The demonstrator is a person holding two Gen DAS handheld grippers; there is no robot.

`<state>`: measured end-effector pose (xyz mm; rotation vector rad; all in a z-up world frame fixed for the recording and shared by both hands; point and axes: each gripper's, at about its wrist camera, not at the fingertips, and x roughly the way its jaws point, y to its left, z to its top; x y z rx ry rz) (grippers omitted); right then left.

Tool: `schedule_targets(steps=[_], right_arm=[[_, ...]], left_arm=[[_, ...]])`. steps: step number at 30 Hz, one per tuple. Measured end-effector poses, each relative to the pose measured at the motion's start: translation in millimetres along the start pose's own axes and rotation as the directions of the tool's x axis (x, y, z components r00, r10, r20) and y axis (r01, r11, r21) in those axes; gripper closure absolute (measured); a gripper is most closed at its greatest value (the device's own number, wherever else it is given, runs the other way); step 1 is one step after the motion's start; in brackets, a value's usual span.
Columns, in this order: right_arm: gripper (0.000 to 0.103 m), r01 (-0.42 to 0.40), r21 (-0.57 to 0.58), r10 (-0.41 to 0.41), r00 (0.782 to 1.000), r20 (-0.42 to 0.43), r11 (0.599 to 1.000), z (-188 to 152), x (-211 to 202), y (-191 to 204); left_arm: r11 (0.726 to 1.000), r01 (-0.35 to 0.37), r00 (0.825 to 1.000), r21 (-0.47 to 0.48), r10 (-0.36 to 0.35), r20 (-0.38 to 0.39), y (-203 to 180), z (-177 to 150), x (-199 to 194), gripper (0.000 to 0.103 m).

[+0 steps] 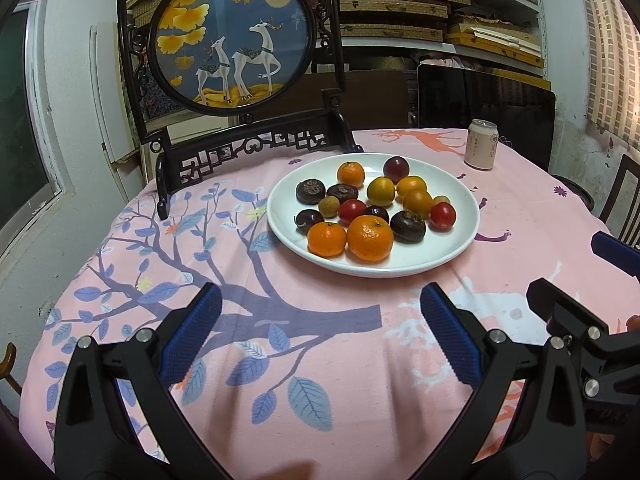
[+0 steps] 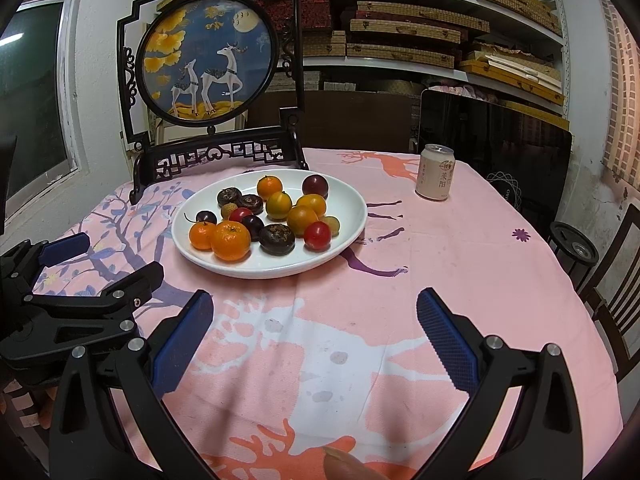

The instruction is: Organize fruits

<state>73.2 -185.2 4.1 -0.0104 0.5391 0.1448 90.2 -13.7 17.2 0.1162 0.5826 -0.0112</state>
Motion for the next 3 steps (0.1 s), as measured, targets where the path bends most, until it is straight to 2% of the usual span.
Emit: schedule_targets(steps=[3], right_arm=[[0.001,0.001,0.0,-0.001,1.0,0.0,1.0,0.2,-0.1,0.0]], left_arm=[[1.0,0.001,1.0,0.001,-0.001,-0.003,-1.2,-0.6,0.4,0.002]])
